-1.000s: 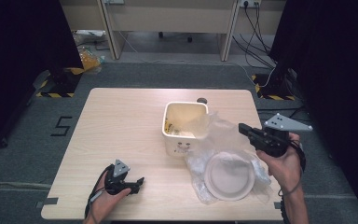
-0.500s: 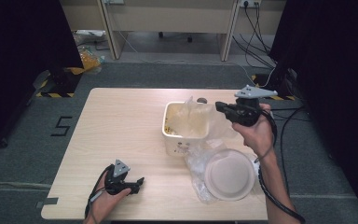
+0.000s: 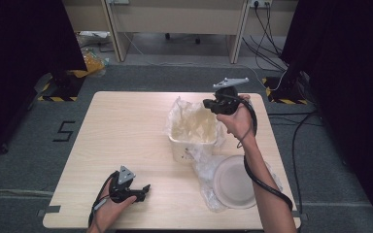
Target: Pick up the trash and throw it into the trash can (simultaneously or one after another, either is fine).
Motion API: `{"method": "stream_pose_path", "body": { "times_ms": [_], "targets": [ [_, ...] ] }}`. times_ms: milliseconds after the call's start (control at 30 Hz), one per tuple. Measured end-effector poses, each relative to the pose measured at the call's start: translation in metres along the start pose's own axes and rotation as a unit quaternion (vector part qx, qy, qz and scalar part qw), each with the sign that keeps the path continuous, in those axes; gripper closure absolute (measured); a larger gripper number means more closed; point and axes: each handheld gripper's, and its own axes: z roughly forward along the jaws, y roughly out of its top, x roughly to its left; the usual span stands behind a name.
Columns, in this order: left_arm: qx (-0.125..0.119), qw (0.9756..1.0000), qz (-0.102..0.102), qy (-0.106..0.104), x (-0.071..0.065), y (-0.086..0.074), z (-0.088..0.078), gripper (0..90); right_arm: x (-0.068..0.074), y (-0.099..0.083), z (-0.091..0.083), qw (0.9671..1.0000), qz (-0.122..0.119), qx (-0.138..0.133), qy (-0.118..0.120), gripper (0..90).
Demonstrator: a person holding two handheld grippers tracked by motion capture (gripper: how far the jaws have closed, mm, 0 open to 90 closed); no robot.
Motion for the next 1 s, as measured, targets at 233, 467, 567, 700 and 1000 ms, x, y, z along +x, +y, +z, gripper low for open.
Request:
{"method": "stream_pose_path", "body": {
  "times_ms": [233, 467, 567, 700, 1000],
  "targets": [
    [-0.001, 1.0, -0.001, 0.0, 0.0, 0.0, 0.0, 14.4, -0.011, -0.014, 0.038, 0.9988, 0.011, 0.048, -0.004, 90.0],
    [-0.002, 1.0, -0.001, 0.0, 0.0, 0.0, 0.0, 14.4, -0.01, -0.028, 0.054, 0.996, -0.018, 0.085, -0.021, 90.0],
    [-0.003, 1.0, -0.002, 0.001, 0.0, 0.0, 0.0, 14.3, -0.007, -0.029, 0.059, 0.9938, -0.035, 0.101, -0.03, 90.0],
    [-0.003, 1.0, -0.002, 0.001, 0.0, 0.0, 0.0, 14.3, -0.002, -0.029, 0.072, 0.9864, -0.059, 0.149, -0.036, 90.0],
    [-0.001, 1.0, 0.001, 0.0, 0.0, -0.001, -0.001, 14.4, -0.003, -0.023, 0.074, 0.9888, -0.041, 0.141, -0.025, 69.9]
  ]
}}
